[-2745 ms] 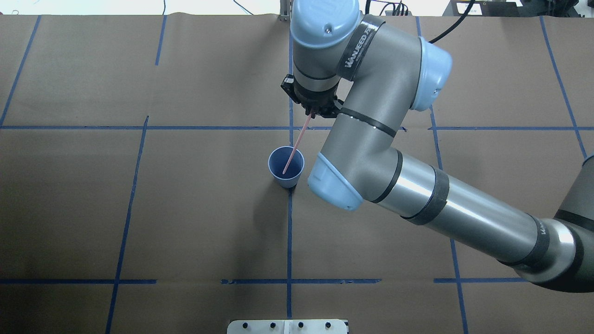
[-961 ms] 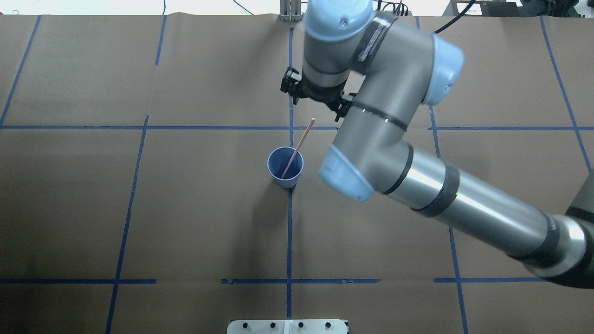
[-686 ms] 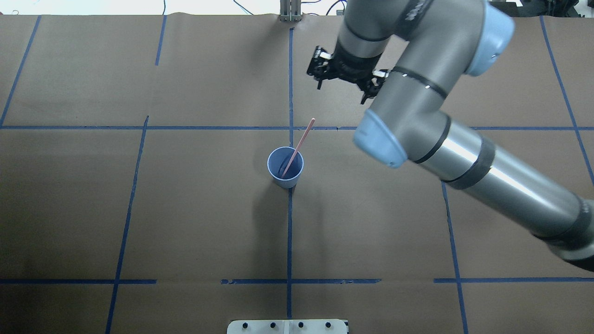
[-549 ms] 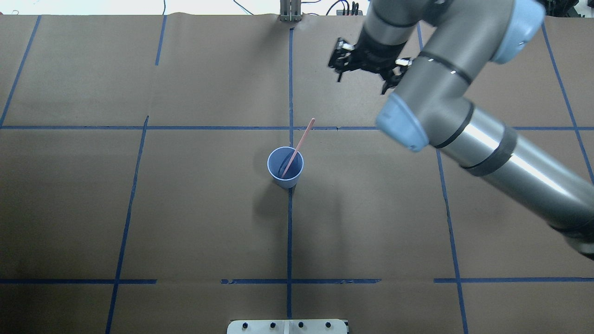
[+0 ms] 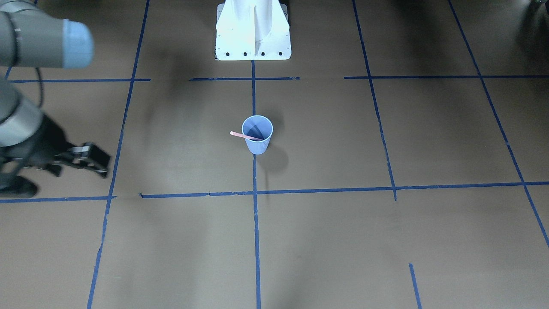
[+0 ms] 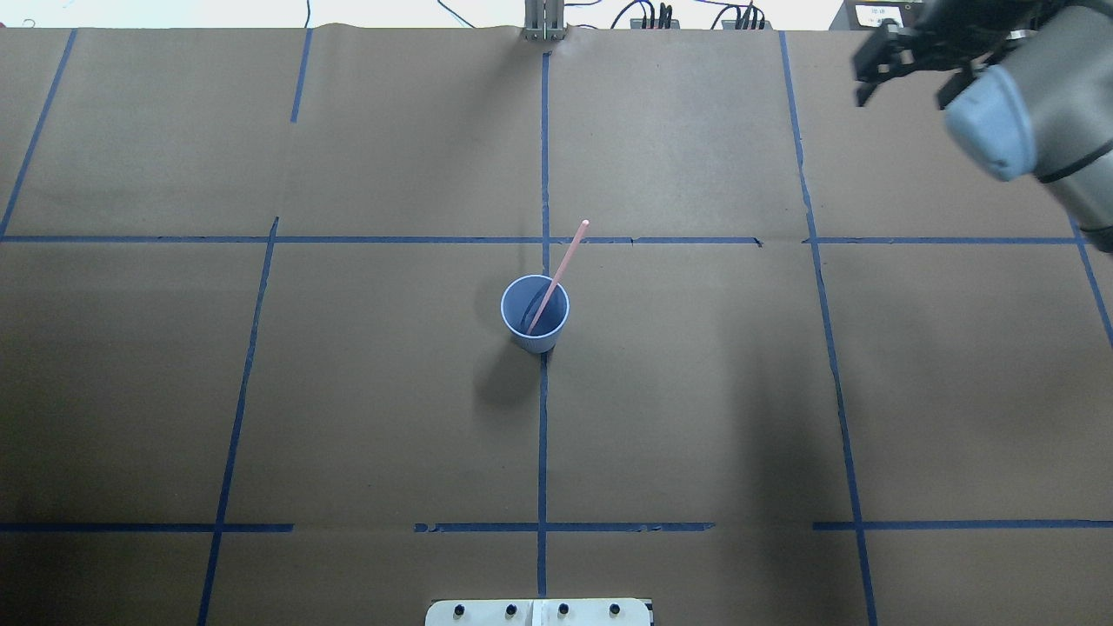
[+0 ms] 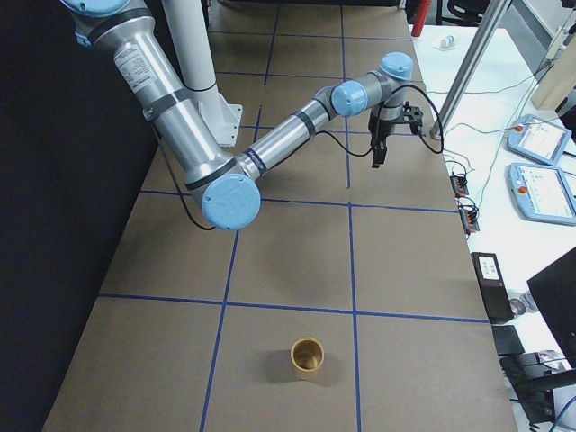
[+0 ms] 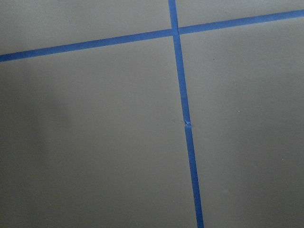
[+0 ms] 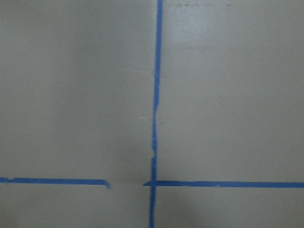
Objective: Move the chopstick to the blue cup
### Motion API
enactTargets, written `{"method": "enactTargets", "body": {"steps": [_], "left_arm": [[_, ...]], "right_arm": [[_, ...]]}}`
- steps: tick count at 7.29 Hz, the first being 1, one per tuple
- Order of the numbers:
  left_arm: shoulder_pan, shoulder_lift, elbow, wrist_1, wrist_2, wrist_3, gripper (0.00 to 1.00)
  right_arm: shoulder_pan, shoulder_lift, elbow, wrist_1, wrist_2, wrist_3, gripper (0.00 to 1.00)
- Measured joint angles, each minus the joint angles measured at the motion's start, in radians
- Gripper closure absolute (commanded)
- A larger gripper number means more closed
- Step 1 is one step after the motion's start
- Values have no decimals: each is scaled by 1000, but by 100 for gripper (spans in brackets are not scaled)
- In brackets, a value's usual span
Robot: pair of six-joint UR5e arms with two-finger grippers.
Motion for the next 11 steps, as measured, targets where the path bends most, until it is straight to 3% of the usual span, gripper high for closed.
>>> {"method": "enactTargets", "body": {"steps": [5,8,11], "left_arm": [[0,0,-17,-3,-3,6,0],[0,0,-20,-4,-2,7,0],[0,0,-20,-2,-1,6,0]], "right_arm": [[298,-391,16,9,52,-674,0],[364,-592,66,66,49,-738,0],[366,-647,79,81,46,-689,0]]}}
